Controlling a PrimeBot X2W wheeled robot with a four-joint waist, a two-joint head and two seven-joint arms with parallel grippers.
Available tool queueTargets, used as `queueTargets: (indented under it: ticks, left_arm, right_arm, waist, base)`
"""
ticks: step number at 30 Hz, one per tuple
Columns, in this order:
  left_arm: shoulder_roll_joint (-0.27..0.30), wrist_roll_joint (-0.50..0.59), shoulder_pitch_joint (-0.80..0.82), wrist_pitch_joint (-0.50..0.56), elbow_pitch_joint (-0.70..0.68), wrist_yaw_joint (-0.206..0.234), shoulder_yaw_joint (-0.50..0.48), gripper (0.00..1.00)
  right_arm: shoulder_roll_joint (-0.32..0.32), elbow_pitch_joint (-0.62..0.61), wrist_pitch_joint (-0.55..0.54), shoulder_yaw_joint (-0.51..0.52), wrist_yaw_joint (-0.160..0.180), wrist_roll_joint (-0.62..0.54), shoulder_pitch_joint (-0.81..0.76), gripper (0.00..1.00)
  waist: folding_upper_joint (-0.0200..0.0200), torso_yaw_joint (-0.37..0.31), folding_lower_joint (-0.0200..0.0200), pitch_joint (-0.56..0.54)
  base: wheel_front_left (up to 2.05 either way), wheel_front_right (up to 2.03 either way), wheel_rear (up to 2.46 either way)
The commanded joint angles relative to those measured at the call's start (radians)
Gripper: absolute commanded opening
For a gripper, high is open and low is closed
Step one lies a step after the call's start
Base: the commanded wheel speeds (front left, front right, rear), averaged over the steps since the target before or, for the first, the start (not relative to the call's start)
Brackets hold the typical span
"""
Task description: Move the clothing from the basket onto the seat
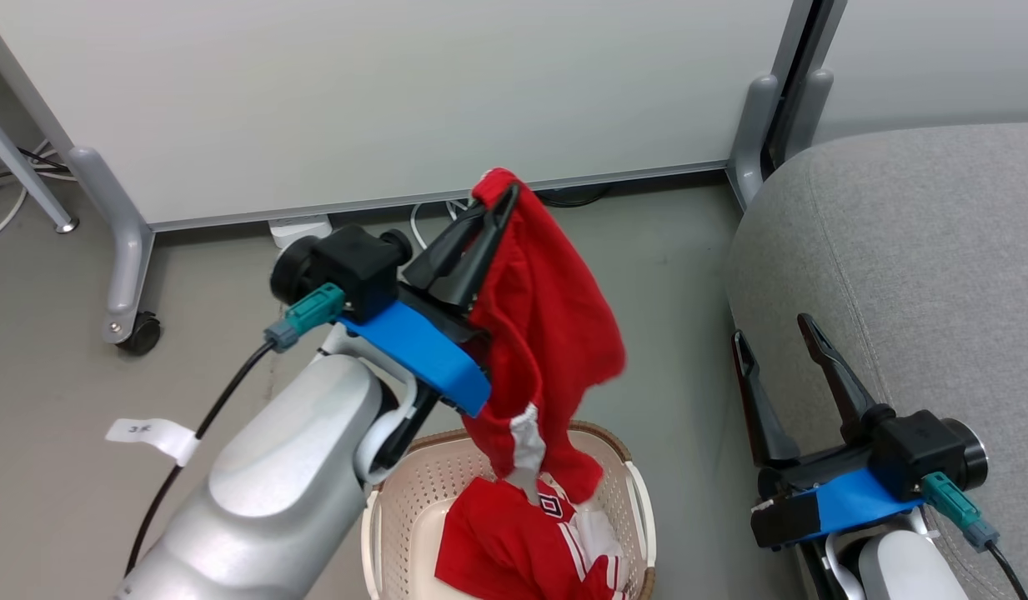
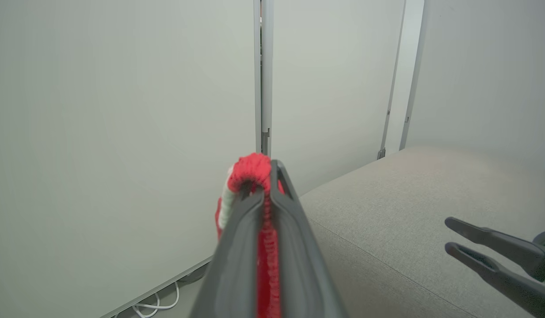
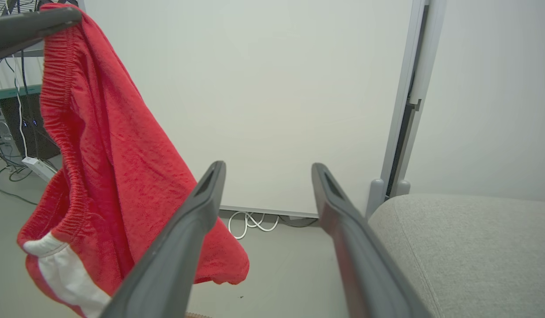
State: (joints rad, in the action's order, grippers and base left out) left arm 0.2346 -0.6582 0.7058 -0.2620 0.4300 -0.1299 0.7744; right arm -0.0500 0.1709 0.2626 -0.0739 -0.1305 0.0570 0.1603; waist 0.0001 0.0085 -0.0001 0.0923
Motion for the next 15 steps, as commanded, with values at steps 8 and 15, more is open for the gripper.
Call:
queueTargets:
  ticks: [8, 15]
  left_arm:
    - [-0.037, -0.002, 0.031, 0.004, -0.020, 0.000, 0.036, 0.00]
    - [-0.041, 0.002, 0.038, 0.003, -0.022, 0.000, 0.049, 0.00]
  right_arm:
    - [-0.001, -0.006, 0.003, -0.001, 0.000, 0.017, -0.023, 1.00]
    - [-0.001, -0.016, 0.003, -0.018, 0.000, 0.005, -0.015, 1.00]
  waist:
    - [-0.0001, 0.006, 0.0001, -0.008]
    - [-0.0001, 0.003, 0.0001, -0.013]
  base:
    - [0.00, 0.00, 0.00]
    - [0.00, 0.00, 0.00]
